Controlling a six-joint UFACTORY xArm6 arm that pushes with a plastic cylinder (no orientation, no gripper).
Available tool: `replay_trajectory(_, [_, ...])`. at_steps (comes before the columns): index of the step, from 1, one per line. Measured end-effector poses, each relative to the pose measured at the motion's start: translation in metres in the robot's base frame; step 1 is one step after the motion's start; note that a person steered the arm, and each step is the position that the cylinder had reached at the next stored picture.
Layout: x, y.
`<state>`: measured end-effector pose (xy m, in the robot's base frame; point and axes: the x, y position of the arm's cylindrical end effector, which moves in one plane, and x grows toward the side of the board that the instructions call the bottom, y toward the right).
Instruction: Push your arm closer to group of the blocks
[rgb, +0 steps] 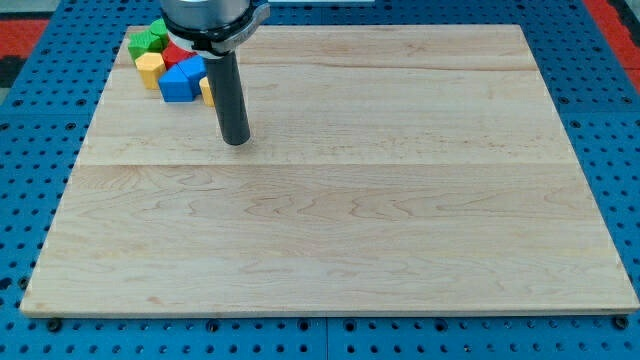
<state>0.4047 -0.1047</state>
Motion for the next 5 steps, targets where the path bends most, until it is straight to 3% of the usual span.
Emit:
replay_trajectory(2, [0.004,0.006])
replay_trajectory(3, [0.030,-0.084])
replay_trajectory(4, [0.027,-0.200])
replay_trajectory(5, [0.027,-0.200])
